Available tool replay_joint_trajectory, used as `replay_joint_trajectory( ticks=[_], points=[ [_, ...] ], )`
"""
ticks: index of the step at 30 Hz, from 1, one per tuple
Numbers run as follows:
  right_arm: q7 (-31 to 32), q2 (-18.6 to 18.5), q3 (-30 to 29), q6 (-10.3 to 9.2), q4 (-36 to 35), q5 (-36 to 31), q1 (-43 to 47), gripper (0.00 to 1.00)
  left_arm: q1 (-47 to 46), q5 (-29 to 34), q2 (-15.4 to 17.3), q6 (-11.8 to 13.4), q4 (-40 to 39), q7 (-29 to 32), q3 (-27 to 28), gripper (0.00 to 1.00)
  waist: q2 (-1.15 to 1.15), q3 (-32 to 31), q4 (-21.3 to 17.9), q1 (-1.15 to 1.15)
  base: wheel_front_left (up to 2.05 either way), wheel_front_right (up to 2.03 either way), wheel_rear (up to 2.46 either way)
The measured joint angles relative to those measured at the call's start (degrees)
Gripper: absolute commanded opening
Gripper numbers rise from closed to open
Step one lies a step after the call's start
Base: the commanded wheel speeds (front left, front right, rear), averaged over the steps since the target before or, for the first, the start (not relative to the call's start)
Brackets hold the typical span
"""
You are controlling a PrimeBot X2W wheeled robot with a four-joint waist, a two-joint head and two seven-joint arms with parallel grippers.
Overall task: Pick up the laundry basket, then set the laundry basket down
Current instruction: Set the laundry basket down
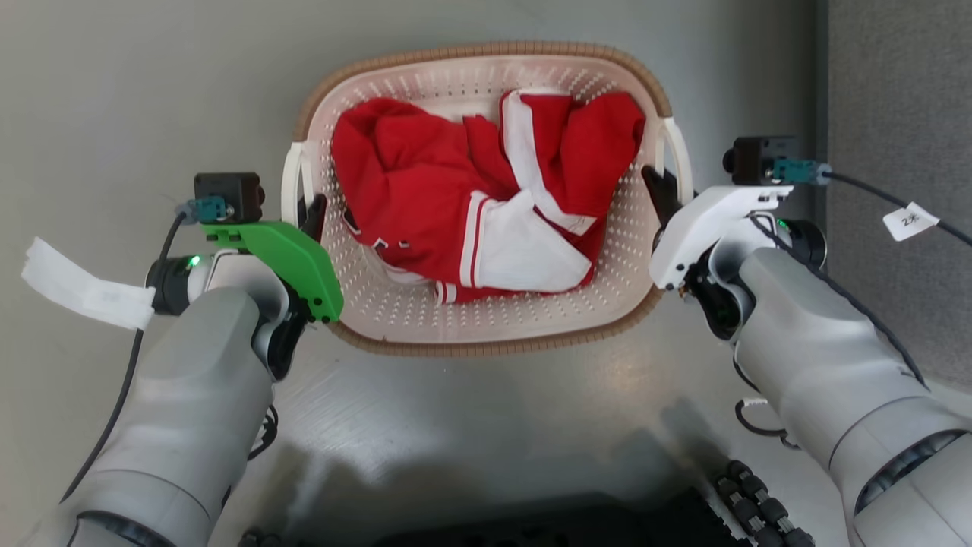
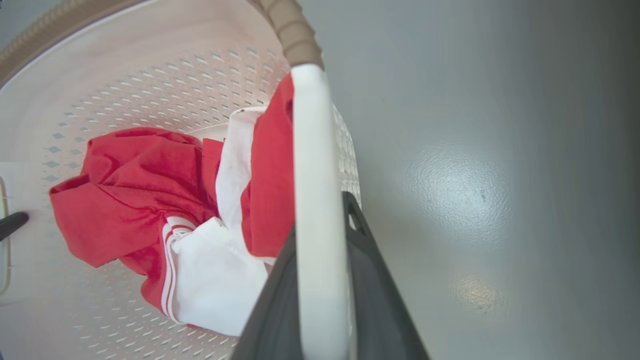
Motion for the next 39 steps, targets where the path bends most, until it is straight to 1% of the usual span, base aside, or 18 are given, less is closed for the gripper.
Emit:
replay_joint_trajectory(
  ticks=[12,25,33,39],
  points=[
    [-1.4,-0.16,-0.18,-0.02,0.44,-0.02,-1.99,0.0,-1.79,0.0,0.09,0.02,-0.71,-2.27,-1.23,0.0,0.0,3.36,-0.04,-0.01,0.0,0.0,0.0],
    [-2.23,-0.32,-0.77,-0.07,-0.19,-0.78,-2.1,0.0,-1.81,0.09,0.41,0.32,-1.2,-4.11,-2.23,0.0,0.0,4.63,0.16,0.0,0.0,0.0,0.0],
    [-2.21,-0.3,-2.89,-1.27,-2.45,-2.49,-3.11,0.0,-2.09,0.09,0.93,0.32,-1.54,-4.81,-2.03,0.0,0.0,5.27,0.12,-0.01,0.0,0.0,0.0],
    [-2.21,-0.31,-4.04,-1.89,-2.79,-3.78,-3.05,0.0,-2.49,0.09,0.94,0.32,-1.63,-4.95,-2.36,0.0,0.0,5.51,0.03,-0.01,0.0,0.0,0.0]
  ],
)
